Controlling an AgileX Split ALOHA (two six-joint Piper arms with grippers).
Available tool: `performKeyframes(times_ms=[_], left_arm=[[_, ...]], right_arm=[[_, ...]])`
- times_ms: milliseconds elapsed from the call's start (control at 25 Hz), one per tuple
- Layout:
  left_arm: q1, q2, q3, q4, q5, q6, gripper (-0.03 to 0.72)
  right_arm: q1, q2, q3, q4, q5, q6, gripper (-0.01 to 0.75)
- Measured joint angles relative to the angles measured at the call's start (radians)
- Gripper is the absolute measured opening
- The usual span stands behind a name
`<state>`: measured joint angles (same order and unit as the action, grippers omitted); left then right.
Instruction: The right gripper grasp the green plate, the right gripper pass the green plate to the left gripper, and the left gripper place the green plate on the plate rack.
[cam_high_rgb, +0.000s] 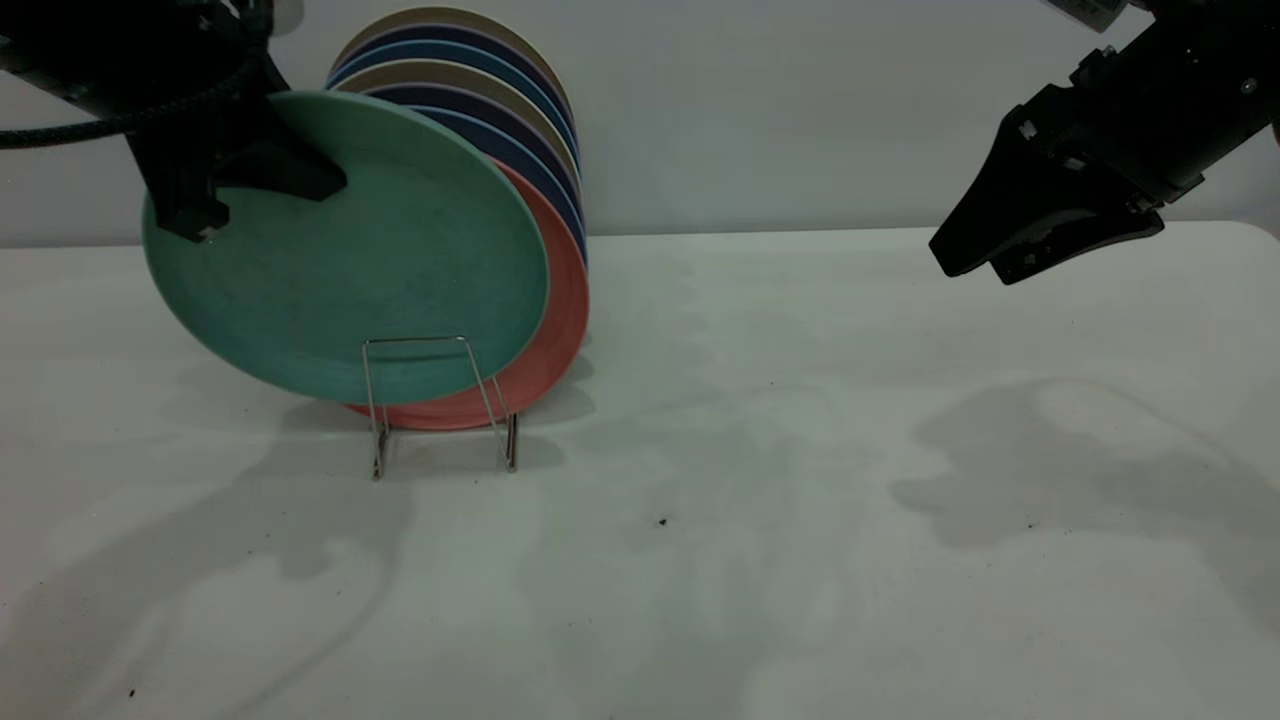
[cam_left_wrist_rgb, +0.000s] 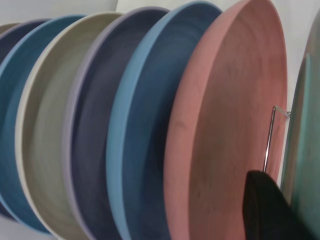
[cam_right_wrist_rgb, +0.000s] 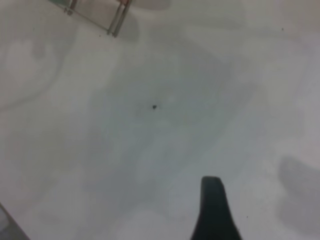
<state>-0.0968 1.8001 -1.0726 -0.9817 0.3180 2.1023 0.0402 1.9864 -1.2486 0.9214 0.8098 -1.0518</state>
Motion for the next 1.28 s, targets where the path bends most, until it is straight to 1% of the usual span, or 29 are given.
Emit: performKeyframes(times_ms=[80, 160, 200, 320, 440, 600, 760, 840, 880, 920, 1000, 1080, 1120, 1200, 1280], left_arm=[[0.000, 0.001, -0.001, -0.001, 0.001, 0.000, 0.145], [0.000, 0.001, -0.001, -0.001, 0.007, 0.000, 0.176], [0.000, 0.001, -0.001, -0.001, 0.009, 0.000, 0.201], [0.000, 0.001, -0.001, -0.002, 0.017, 0.000, 0.313], [0.000, 0.001, -0.001, -0.003, 0.018, 0.000, 0.379], [0.000, -0.014, -0.001, -0.003, 0.028, 0.000, 0.401], [0.000, -0.084, -0.001, -0.003, 0.063, -0.001, 0.402], [0.000, -0.126, -0.001, -0.012, 0.079, -0.058, 0.402], [0.000, -0.149, -0.001, -0.025, 0.077, -0.112, 0.402], [0.000, -0.171, -0.001, -0.046, 0.066, -0.203, 0.402], [0.000, -0.215, -0.001, -0.069, 0.012, -0.453, 0.402], [0.000, -0.262, -0.001, -0.046, -0.031, -0.720, 0.402], [0.000, -0.282, -0.001, -0.001, -0.032, -0.865, 0.402], [0.001, -0.328, -0.001, 0.131, 0.013, -1.115, 0.402], [0.001, -0.364, -0.001, 0.306, 0.109, -1.378, 0.402]], right_arm=[[0.000, 0.000, 0.000, 0.000, 0.000, 0.004, 0.554], [0.000, 0.000, 0.000, -0.002, 0.000, 0.005, 0.554], [0.000, 0.000, 0.000, -0.003, 0.000, 0.006, 0.554], [0.000, 0.000, 0.000, -0.007, 0.000, 0.006, 0.554], [0.000, 0.000, 0.000, -0.007, 0.000, 0.006, 0.554], [0.000, 0.000, 0.000, -0.007, 0.000, 0.006, 0.554], [0.000, 0.000, 0.000, -0.008, 0.000, 0.006, 0.554], [0.000, 0.000, -0.002, -0.013, 0.007, 0.022, 0.554], [0.000, -0.001, -0.005, -0.029, 0.015, 0.049, 0.554], [0.000, -0.005, -0.012, -0.055, 0.029, 0.084, 0.554], [0.011, -0.025, -0.033, -0.169, 0.048, 0.201, 0.554], [0.030, -0.067, -0.061, -0.335, 0.071, 0.357, 0.554], [0.044, -0.095, -0.074, -0.445, 0.089, 0.458, 0.554], [0.079, -0.158, -0.088, -0.651, 0.128, 0.642, 0.554], [0.122, -0.238, -0.091, -0.843, 0.178, 0.806, 0.554]])
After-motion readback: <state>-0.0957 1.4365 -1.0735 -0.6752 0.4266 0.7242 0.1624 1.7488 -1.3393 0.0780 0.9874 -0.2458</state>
